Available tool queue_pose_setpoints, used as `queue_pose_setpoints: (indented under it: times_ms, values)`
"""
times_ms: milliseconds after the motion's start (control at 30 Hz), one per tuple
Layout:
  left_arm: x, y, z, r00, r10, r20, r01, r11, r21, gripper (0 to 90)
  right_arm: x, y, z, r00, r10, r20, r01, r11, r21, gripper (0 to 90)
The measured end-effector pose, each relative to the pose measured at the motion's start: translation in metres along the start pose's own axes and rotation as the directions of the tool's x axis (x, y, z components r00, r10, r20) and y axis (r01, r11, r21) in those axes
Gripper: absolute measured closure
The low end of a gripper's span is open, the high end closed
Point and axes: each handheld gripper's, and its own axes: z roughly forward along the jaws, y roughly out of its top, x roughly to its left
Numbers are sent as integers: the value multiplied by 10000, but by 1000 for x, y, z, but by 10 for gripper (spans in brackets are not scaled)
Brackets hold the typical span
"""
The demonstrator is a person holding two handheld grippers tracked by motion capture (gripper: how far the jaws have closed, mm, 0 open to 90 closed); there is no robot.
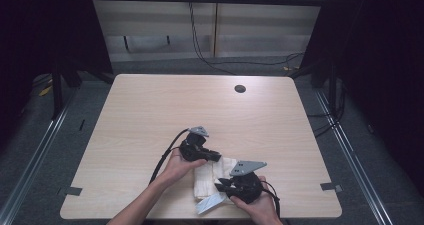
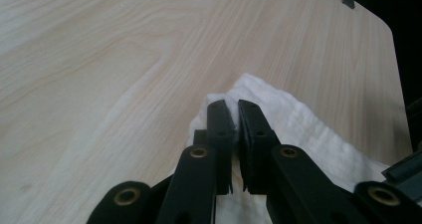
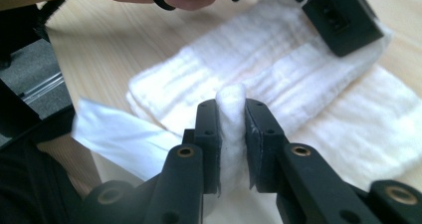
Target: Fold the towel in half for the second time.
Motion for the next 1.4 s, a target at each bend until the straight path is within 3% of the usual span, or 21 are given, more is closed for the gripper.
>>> queue_pose_setpoints:
  times_ms: [300, 433, 567, 633, 767, 833, 933, 1000, 1067, 1233, 1400]
  values:
    - [-16, 8, 9, 9992, 403, 47, -404, 9991, 107, 815, -2, -10, -9, 9999, 96, 133, -99, 9997, 222, 677]
    - [-18, 11, 8, 9987, 449, 238, -446, 9989, -151, 781, -5, -13, -17, 9988, 249, 423, -257, 9995, 175, 551]
    - [-22, 14, 4, 9973, 615, 394, -601, 9976, -341, 744, -8, -17, -25, 9971, 417, 632, -424, 9991, 87, 512]
    - [-23, 15, 1, 9969, 761, 222, -751, 9963, -421, 718, -10, -19, -28, 9964, 520, 669, -528, 9986, 96, 507]
    - [-22, 16, -12, 9978, 651, -85, -656, 9955, -689, 626, -15, -23, -37, 9929, 730, 935, -722, 9973, -116, 488]
    - [-21, 15, -18, 9986, 530, -84, -535, 9961, -700, 597, -18, -23, -42, 9910, 835, 1045, -817, 9964, -218, 478]
    - [-22, 11, -26, 9962, 720, -486, -747, 9957, -551, 559, -24, -22, -50, 9870, 979, 1274, -919, 9944, -523, 474]
    - [-22, 9, -31, 9975, 563, -436, -585, 9971, -496, 512, -28, -21, -54, 9857, 1027, 1333, -951, 9935, -624, 470]
    - [-22, 6, -37, 9972, 358, -658, -398, 9974, -603, 511, -37, -17, -59, 9855, 1130, 1269, -1018, 9906, -915, 460]
    - [-23, -4, -56, 9900, 534, -1306, -573, 9980, -262, 491, -49, -14, -67, 9806, 1378, 1392, -1195, 9839, -1328, 452]
    - [-23, -18, -80, 9839, 237, -1770, -289, 9992, -269, 479, -55, -17, -73, 9795, 1343, 1499, -1153, 9849, -1290, 441]
